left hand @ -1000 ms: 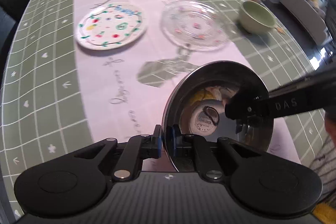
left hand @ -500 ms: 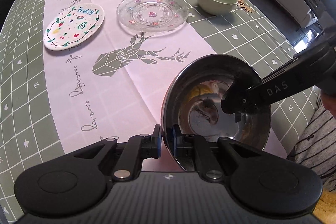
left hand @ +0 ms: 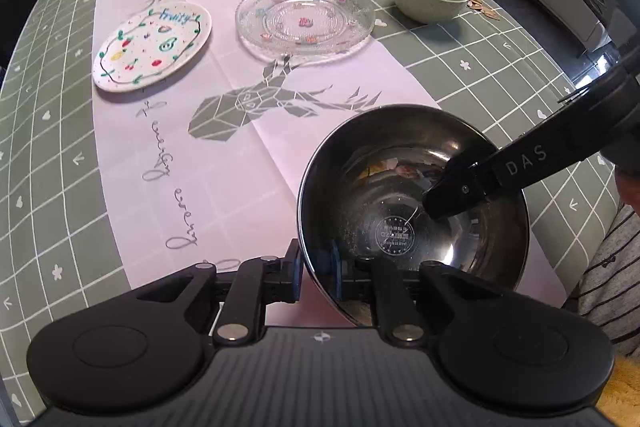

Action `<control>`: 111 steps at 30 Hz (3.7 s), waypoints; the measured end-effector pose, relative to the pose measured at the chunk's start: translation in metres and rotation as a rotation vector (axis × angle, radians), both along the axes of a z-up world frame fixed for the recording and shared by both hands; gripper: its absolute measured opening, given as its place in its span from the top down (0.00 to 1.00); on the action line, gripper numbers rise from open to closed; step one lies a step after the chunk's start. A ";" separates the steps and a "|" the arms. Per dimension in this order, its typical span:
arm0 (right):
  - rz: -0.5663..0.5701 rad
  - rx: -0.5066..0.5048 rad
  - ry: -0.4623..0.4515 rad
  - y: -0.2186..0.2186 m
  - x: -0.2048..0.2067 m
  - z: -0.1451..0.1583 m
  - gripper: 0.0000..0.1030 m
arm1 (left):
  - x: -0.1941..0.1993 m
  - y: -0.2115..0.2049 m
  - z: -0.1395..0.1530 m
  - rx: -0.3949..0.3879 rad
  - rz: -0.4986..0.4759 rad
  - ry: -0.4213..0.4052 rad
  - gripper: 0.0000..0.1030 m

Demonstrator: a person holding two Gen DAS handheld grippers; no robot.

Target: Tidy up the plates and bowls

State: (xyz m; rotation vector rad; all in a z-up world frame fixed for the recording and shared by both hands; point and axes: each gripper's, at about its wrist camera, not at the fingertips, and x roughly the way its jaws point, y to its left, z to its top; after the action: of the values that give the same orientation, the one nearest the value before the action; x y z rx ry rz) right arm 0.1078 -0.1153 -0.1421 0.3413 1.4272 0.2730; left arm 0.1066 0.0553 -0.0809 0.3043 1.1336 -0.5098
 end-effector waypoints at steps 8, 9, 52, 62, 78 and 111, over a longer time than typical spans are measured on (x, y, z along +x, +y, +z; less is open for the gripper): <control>0.055 -0.033 -0.062 0.007 -0.002 0.004 0.57 | -0.006 -0.004 0.014 -0.045 -0.031 -0.101 0.54; 0.063 -0.047 -0.080 0.008 -0.002 0.007 0.57 | -0.006 -0.005 0.013 -0.041 -0.030 -0.103 0.54; -0.467 0.091 -0.489 -0.192 0.197 0.092 0.56 | 0.187 -0.144 0.110 -0.051 0.275 -0.258 0.34; -0.479 -0.001 -0.513 -0.193 0.240 0.053 0.57 | 0.261 -0.197 0.063 -0.092 0.369 -0.272 0.34; -0.451 -0.135 -0.591 -0.185 0.285 0.023 0.69 | 0.336 -0.207 0.000 -0.155 0.532 -0.173 0.40; -0.285 -0.100 -0.521 -0.154 0.285 0.019 0.58 | 0.327 -0.169 -0.014 -0.141 0.579 -0.062 0.90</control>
State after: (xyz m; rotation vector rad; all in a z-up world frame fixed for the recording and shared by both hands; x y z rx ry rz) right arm 0.3932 -0.2689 -0.1231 0.3558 0.8629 0.0484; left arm 0.4331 -0.1135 -0.0951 -0.1332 1.0599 -0.0647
